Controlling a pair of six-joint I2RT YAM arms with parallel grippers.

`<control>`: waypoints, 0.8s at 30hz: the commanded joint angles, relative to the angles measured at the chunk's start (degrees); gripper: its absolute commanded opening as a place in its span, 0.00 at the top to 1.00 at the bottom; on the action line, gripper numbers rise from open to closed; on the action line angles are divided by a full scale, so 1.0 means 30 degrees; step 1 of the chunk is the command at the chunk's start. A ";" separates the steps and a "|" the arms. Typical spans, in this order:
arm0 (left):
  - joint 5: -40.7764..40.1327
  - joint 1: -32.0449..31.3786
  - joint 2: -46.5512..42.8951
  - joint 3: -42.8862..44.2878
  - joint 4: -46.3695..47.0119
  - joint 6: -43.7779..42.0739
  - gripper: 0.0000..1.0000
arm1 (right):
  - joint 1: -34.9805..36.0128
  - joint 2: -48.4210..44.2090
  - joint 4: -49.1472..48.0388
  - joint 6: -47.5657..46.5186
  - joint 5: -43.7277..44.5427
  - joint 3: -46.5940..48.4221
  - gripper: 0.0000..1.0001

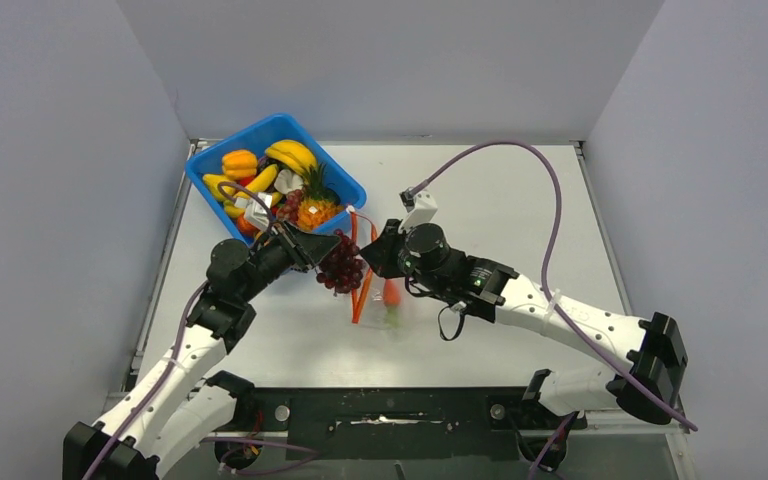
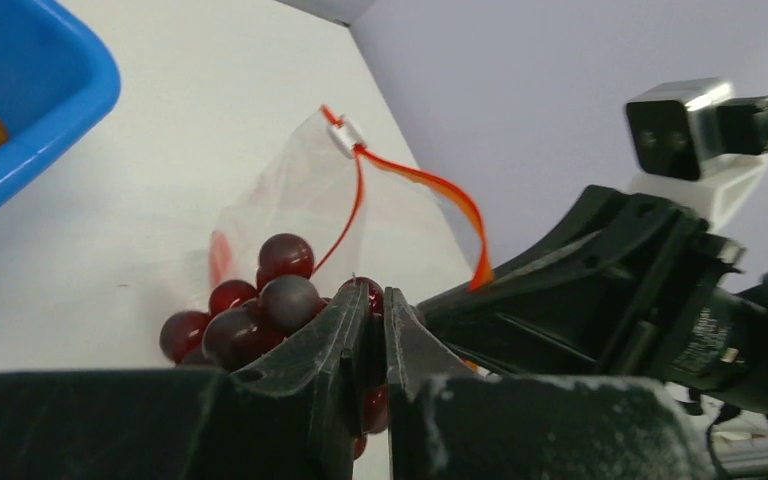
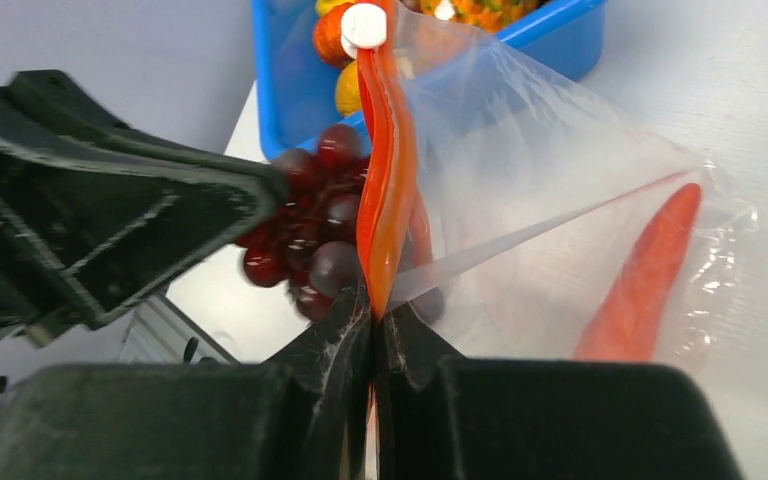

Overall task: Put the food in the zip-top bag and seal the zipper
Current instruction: Pick up the fake fruit from the bin.

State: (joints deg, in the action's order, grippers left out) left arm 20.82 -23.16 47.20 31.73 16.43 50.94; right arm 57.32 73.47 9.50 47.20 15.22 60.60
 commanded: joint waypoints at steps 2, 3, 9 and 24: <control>-0.1451 -0.0556 0.0401 0.0982 -0.0178 -0.2228 1.00 | -0.0014 0.0140 -0.2394 -0.0350 -0.1781 0.1247 1.00; -0.1584 -0.0702 0.0474 0.1043 -0.0213 -0.2281 1.00 | -0.0021 0.0260 -0.2505 -0.0422 -0.1916 0.1261 1.00; -0.2110 -0.1666 0.0736 0.1794 -0.1224 -0.2434 1.00 | -0.0064 0.1243 -0.2245 -0.1056 -0.2301 0.1963 1.00; -0.2171 -0.1949 -0.1928 0.7049 -0.3747 0.0251 1.00 | -0.1151 0.0183 -0.2563 -0.1596 -0.3400 0.1092 1.00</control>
State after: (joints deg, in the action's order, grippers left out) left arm 10.59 -28.77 42.24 50.92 -4.95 44.80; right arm 53.82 76.23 8.80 42.83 9.96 63.53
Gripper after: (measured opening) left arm 0.076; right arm 0.037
